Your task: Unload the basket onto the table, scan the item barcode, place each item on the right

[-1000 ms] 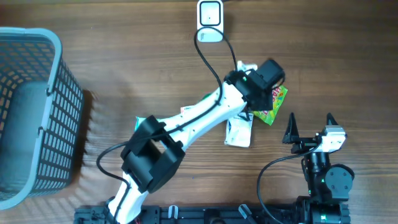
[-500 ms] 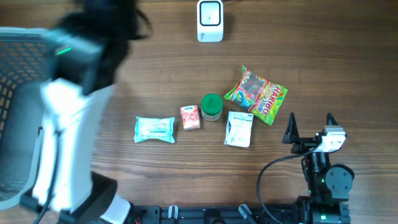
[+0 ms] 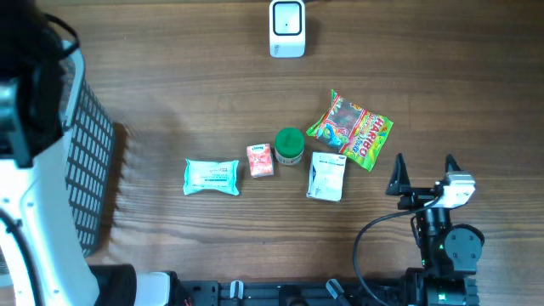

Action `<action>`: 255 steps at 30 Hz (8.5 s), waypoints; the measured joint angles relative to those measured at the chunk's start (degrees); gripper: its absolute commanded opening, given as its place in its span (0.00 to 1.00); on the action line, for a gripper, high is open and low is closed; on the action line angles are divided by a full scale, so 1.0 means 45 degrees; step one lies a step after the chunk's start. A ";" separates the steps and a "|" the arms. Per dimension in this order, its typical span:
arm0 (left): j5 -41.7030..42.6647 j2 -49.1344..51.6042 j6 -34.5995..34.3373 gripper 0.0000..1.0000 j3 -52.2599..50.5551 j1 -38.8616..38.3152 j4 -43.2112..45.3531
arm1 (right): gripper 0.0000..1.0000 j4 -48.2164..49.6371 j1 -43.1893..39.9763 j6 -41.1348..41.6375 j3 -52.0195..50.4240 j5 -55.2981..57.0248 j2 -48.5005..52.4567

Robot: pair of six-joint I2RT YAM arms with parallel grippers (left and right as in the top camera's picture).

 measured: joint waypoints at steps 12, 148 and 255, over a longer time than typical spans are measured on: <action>0.3031 -0.7592 0.0078 1.00 -1.0035 0.0010 0.4687 | 1.00 0.0345 0.0000 0.9316 0.0000 -0.6703 0.2458; -0.3497 -1.9676 0.0685 1.00 -1.0642 -0.1807 -0.4541 | 1.00 -0.9777 1.2828 0.3191 1.6300 -0.4566 1.8724; -0.3546 -1.9676 0.0685 1.00 -1.0656 -0.1807 -0.5503 | 0.38 0.8000 0.6761 -1.4989 2.2668 0.3735 3.0784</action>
